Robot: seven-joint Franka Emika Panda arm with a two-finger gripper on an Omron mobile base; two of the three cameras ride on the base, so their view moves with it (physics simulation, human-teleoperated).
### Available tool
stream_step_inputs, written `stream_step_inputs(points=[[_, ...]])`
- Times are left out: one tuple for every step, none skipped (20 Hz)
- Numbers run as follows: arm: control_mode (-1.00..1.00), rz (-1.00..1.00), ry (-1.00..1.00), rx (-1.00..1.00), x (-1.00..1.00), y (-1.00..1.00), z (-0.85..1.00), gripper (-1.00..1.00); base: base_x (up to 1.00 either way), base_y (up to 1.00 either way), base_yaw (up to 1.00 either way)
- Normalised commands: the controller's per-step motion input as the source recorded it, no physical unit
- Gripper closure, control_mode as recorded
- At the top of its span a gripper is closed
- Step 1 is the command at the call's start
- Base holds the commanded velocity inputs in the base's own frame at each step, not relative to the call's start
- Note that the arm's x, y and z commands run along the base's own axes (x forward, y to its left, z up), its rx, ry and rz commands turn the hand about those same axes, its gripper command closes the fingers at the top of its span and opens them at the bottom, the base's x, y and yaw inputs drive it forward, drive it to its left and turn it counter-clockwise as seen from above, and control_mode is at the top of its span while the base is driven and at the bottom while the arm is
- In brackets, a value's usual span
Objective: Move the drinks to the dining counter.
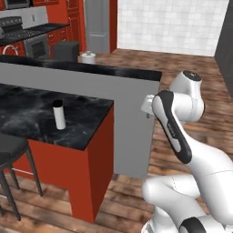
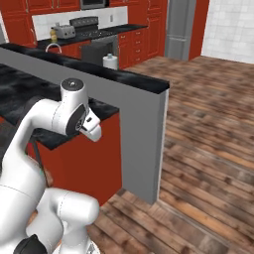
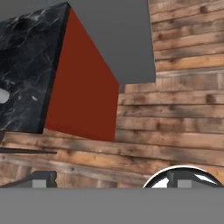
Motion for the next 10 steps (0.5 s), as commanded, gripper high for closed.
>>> stream_step_inputs(points=[[1.00,0.00,0.00,0.00,0.00,0.00,0.00,-1.00,0.00,-0.71,-0.03],[1.00,0.00,0.00,0.00,0.00,0.00,0.00,-1.00,0.00,-0.66,-0.04],[1.00,0.00,0.00,0.00,0.00,0.00,0.00,-1.00,0.00,-0.69,-0.10],[1.00,0.00,0.00,0.00,0.00,0.00,0.00,-1.00,0.00,-0.53,-0.16],[1.00,0.00,0.00,0.00,0.00,0.00,0.00,-1.00,0.00,-0.45,-0.22],[1.00,0.00,0.00,0.00,0.00,0.00,0.00,-1.00,0.00,-0.70,-0.37],[1.00,0.00,0.00,0.00,0.00,0.00,0.00,-1.00,0.00,-0.51,-0.37],[1.00,0.00,0.00,0.00,0.00,0.00,0.00,-1.00,0.00,-0.25,-0.38],[1.00,0.00,0.00,0.00,0.00,0.00,0.00,-1.00,0.00,-0.14,-0.39],[1.00,0.00,0.00,0.00,0.00,0.00,0.00,-1.00,0.00,-0.05,-0.41]])
